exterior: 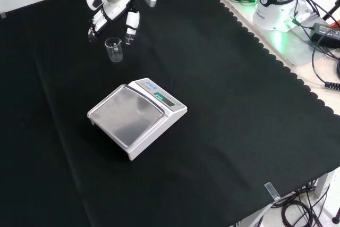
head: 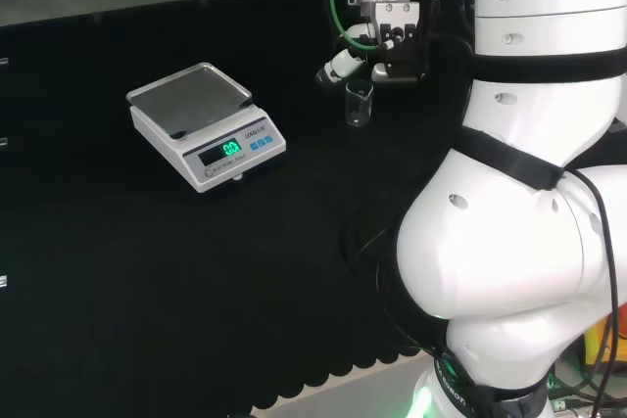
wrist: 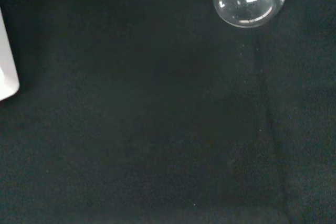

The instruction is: Pick up the beaker.

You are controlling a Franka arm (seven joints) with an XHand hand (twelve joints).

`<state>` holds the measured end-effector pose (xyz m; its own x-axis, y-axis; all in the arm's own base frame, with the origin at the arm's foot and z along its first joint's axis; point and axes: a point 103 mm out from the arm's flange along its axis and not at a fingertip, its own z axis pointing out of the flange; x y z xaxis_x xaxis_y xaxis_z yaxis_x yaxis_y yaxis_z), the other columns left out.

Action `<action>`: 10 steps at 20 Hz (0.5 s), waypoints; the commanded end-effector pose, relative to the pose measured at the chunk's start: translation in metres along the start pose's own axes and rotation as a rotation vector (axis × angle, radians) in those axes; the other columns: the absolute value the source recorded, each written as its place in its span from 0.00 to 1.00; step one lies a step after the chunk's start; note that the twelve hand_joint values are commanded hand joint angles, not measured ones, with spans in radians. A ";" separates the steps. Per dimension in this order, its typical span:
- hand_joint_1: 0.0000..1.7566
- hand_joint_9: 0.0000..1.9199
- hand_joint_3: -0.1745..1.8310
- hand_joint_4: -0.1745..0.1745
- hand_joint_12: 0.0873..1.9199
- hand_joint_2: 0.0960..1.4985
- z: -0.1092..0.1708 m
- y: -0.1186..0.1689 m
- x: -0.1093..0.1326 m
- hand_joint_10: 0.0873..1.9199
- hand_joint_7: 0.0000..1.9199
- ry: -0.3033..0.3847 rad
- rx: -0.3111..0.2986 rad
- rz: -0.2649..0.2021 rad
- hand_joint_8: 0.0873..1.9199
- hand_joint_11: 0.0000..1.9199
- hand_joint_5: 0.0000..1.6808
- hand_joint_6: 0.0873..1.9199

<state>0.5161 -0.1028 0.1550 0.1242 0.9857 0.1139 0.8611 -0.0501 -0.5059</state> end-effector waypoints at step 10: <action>0.24 0.00 0.09 0.11 0.75 0.66 0.025 0.017 -0.028 0.14 0.02 0.021 0.067 0.035 0.00 0.00 0.04 0.00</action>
<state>0.5130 -0.1220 0.1304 0.1632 0.9804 0.1104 0.8301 -0.0759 -0.5525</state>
